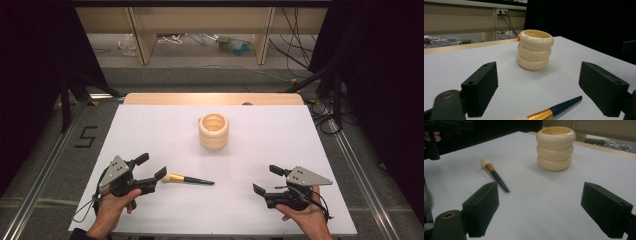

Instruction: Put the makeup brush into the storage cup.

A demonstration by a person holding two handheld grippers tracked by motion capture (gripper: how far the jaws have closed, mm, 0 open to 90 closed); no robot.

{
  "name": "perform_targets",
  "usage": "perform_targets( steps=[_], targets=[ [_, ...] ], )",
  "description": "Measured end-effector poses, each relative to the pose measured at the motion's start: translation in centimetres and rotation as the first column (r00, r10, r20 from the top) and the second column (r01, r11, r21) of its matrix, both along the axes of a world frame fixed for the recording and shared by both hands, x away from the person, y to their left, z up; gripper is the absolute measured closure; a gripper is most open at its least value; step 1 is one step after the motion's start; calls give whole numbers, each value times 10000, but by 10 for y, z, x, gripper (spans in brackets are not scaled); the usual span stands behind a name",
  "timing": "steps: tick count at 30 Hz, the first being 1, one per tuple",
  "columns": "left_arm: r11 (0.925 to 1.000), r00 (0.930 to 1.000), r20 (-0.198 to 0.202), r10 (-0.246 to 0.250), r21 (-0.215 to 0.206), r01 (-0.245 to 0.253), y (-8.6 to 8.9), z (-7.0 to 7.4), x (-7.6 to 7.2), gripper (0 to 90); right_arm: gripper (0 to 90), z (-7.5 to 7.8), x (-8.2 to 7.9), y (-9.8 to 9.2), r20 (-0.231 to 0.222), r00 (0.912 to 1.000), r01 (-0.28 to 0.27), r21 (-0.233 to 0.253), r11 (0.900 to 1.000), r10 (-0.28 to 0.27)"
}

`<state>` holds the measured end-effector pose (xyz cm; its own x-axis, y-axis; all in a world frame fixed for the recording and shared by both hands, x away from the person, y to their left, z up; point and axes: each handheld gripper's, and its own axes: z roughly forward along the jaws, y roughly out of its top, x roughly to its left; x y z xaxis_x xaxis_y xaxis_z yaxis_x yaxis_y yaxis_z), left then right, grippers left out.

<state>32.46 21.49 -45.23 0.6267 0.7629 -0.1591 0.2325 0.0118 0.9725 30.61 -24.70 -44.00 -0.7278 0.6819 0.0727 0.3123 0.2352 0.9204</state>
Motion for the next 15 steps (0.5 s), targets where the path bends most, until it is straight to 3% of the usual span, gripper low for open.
perform_targets(
  steps=[7, 15],
  targets=[
    [10000, 10000, -27, -9, 68, 10, 0, 0, 0, 157, 159, -1, 3, 3, 106, 9999, -100, 3, 9999, 100],
    [10000, 10000, -42, 9, 51, -9, 0, -1, 0, 157, 164, 5, 9, 11, 17, 9992, -401, -692, 9968, 403]
  ],
)
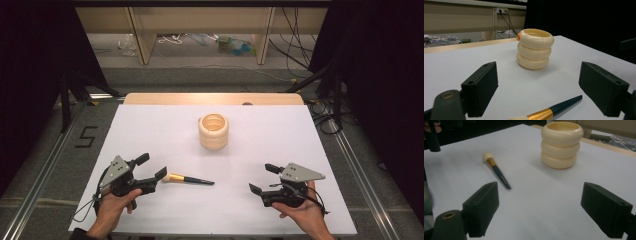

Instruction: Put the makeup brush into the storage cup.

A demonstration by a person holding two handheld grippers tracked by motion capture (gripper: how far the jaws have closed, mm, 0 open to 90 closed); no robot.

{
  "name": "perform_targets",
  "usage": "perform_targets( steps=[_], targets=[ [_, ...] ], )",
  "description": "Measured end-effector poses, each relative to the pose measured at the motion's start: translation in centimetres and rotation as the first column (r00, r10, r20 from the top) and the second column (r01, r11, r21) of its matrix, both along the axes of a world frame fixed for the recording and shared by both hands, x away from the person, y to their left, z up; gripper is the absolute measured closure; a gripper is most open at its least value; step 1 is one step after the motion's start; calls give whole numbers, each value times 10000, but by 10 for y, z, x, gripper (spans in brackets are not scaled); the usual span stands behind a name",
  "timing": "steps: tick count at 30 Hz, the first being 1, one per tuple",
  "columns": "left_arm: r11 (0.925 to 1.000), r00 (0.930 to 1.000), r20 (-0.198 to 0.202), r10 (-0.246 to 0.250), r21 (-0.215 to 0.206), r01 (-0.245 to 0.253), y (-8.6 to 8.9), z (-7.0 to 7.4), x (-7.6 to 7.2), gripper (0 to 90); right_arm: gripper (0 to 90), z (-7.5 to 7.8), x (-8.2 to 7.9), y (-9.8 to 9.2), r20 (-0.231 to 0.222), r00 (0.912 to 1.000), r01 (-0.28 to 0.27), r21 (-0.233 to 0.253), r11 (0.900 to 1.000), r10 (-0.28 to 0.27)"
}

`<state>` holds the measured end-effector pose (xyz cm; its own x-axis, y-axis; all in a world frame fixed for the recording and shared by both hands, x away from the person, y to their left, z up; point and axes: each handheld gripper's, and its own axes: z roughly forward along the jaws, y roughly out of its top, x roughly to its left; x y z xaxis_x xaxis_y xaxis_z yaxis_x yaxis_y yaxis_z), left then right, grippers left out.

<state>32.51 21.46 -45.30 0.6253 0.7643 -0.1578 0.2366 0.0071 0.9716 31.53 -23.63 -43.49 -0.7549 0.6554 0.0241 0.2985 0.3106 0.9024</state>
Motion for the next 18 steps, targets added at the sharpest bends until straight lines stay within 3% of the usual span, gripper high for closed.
perform_targets(
  steps=[7, 8, 13, 15, 18],
  targets=[
    [10000, 10000, -6, 40, -28, -40, 1, 0, 0, 156, 188, 9, 15, 22, -523, 9957, -810, -782, 9936, 771],
    [10000, 10000, -1, 37, -15, -37, 1, 0, 1, 157, 196, 12, 20, 31, -603, 9924, -1144, -1326, 9845, 1072],
    [10000, 10000, 61, -1, 85, 0, 1, 0, 0, 157, 208, 19, 30, 51, -721, 9850, -1672, -1707, 9710, 1569],
    [9998, 9999, 114, -70, 178, 68, 0, 0, 0, 157, 211, 21, 36, 66, -1101, 9759, -2077, -2040, 9567, 1884],
    [9994, 9998, 144, -131, 307, 127, -1, 0, -1, 157, 214, 24, 42, 79, -1009, 9722, -2294, -2315, 9454, 2112]
  ],
)
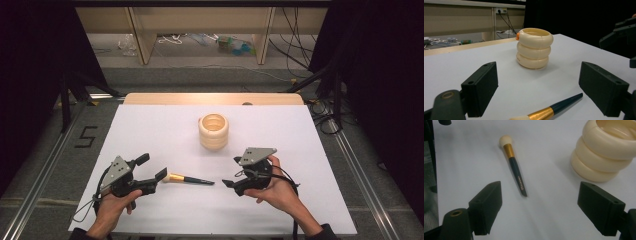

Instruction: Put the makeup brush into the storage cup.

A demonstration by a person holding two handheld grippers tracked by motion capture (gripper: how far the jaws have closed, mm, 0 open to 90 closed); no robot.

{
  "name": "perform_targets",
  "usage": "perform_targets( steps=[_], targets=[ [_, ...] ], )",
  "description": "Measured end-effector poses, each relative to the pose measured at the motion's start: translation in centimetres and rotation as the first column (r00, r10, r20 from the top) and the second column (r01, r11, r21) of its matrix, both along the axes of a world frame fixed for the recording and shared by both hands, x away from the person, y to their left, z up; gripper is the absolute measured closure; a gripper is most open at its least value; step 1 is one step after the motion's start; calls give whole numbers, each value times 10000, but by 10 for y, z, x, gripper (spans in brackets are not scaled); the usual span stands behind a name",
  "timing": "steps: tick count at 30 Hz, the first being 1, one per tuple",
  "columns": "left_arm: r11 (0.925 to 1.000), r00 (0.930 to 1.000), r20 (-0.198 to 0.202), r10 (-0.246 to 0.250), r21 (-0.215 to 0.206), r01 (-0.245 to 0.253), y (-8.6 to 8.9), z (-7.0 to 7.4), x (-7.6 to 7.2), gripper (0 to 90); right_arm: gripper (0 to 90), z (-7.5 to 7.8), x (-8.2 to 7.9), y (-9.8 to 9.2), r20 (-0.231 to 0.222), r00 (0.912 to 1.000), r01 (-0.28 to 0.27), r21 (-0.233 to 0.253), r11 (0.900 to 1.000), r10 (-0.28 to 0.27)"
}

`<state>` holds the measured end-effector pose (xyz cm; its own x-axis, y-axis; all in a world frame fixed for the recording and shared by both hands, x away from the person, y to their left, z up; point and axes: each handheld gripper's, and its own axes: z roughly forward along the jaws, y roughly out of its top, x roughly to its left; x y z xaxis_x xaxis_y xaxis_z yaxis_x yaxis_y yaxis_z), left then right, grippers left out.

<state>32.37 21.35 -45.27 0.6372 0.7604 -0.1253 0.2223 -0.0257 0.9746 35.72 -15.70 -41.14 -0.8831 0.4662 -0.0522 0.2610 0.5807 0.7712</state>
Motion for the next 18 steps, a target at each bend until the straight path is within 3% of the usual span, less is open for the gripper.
perform_targets(
  steps=[5, 12, 13, 18],
  targets=[
    [10000, 10000, 22, -6, -31, 6, 0, 0, 0, 157, 213, 2, 9, 15, -143, 9994, -329, -290, 9990, 325],
    [9998, 9998, 12, -175, -73, 175, 0, 1, 0, 157, 222, -1, 19, 42, -731, 9928, -1005, -757, 9921, 950],
    [9998, 9998, 34, -216, -47, 216, 0, 1, 0, 157, 236, -3, 21, 51, -918, 9878, -1352, -1043, 9853, 1258],
    [9997, 9997, -61, -242, 37, 242, 0, 1, -1, 157, 247, -8, 25, 67, -1228, 9783, -1841, -1467, 9719, 1668]
  ],
)
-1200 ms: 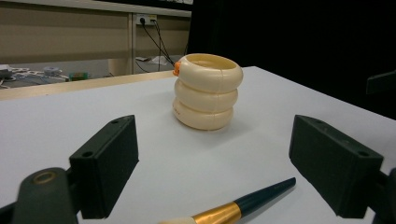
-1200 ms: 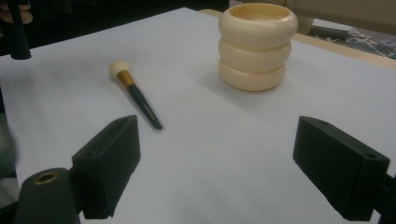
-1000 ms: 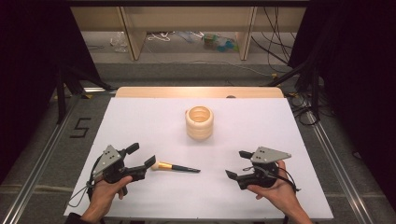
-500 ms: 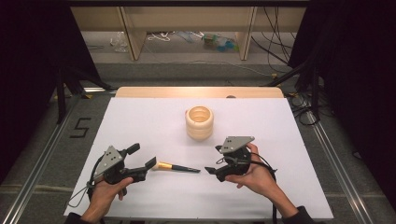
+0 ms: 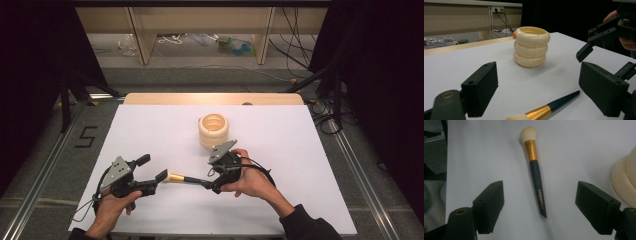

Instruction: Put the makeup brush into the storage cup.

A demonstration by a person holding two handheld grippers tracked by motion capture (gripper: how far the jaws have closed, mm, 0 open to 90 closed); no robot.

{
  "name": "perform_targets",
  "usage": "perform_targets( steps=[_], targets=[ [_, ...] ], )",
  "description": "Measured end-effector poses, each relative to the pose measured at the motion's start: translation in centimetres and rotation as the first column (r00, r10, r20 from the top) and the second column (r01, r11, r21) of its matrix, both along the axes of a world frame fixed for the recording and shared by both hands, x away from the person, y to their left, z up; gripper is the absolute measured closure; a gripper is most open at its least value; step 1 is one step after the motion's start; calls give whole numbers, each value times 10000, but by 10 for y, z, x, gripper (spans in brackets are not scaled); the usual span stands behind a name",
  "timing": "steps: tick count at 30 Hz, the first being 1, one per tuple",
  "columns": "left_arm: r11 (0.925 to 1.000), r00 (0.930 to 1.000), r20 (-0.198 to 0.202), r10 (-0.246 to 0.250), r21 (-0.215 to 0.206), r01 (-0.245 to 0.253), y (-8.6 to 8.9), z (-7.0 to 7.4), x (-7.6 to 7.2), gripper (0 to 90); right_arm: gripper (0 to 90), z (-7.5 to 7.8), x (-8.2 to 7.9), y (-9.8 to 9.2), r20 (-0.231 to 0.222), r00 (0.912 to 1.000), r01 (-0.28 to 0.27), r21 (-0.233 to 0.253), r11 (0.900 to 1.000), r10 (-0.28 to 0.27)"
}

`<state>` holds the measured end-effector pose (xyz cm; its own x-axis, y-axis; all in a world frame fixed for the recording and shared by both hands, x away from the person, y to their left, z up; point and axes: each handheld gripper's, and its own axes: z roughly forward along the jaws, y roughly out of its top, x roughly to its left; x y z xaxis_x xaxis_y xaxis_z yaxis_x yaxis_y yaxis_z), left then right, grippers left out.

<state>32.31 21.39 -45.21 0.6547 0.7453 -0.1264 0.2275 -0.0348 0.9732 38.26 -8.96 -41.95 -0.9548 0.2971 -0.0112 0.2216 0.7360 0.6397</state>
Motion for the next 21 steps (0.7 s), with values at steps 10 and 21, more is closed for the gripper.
perform_targets(
  steps=[10, 21],
  targets=[
    [9996, 9998, -110, -178, 216, 181, 3, -1, -2, 157, 308, -12, 16, 34, -358, 9982, -506, -879, 9948, 476],
    [9992, 9997, -158, -182, 349, 187, 7, -1, -4, 157, 348, -22, 29, 64, -712, 9948, -840, -1790, 9802, 723]
  ],
)
